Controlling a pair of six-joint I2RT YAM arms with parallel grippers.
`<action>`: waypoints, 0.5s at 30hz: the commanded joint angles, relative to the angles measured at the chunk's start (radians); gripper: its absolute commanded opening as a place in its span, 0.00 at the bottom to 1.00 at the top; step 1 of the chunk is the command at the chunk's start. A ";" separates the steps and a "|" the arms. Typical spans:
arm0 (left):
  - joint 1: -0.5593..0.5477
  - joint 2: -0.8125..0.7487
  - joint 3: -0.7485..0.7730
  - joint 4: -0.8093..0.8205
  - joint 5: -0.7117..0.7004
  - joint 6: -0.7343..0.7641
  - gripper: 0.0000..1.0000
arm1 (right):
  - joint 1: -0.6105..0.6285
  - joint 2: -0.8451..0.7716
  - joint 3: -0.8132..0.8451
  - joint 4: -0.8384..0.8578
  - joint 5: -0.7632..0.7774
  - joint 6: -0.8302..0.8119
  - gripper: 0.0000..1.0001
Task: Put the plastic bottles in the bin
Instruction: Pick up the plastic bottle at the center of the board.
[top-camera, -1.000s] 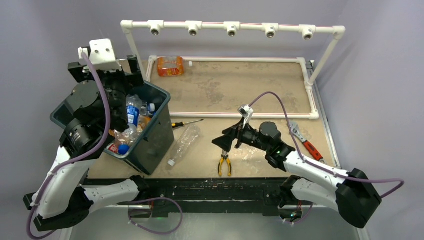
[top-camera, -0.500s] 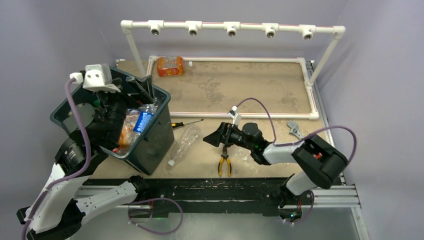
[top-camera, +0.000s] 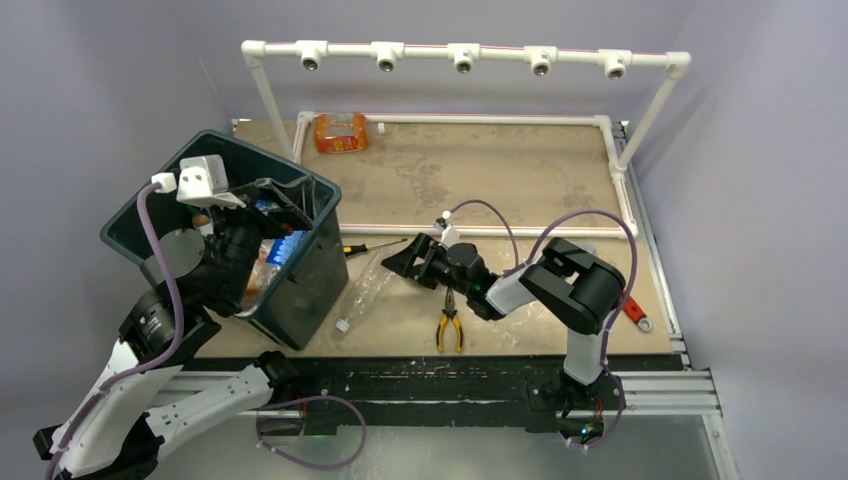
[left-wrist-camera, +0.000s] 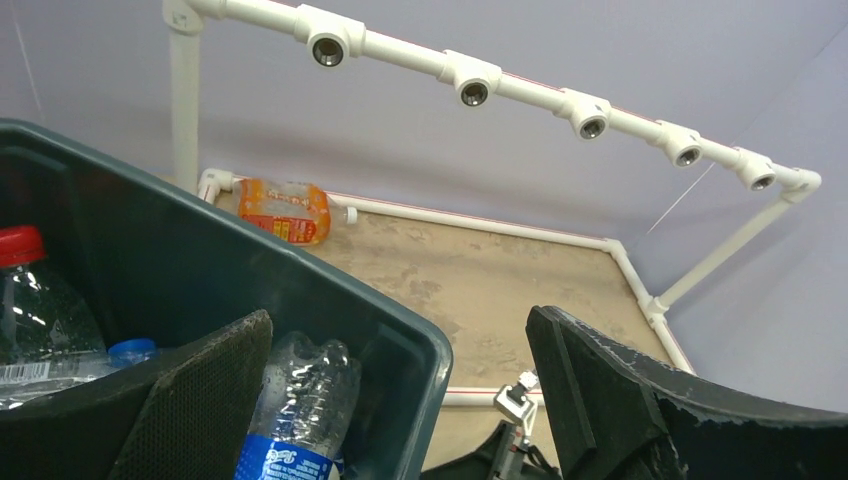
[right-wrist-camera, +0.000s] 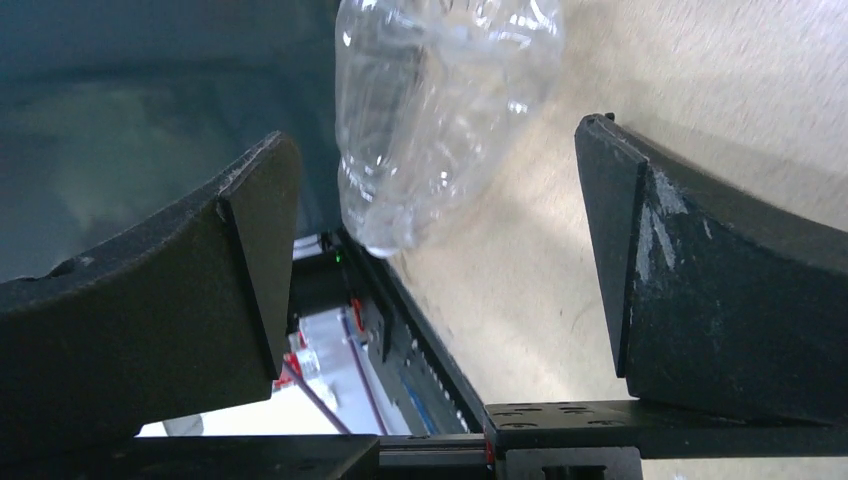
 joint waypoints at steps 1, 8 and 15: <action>0.001 -0.027 -0.022 0.032 -0.010 -0.054 0.99 | 0.017 0.041 0.078 0.007 0.092 0.056 0.99; 0.001 -0.043 -0.033 0.015 -0.008 -0.062 0.99 | 0.031 0.114 0.164 -0.044 0.076 0.044 0.99; 0.001 -0.066 -0.035 0.001 -0.010 -0.062 0.99 | 0.046 0.163 0.188 -0.046 0.070 0.039 0.98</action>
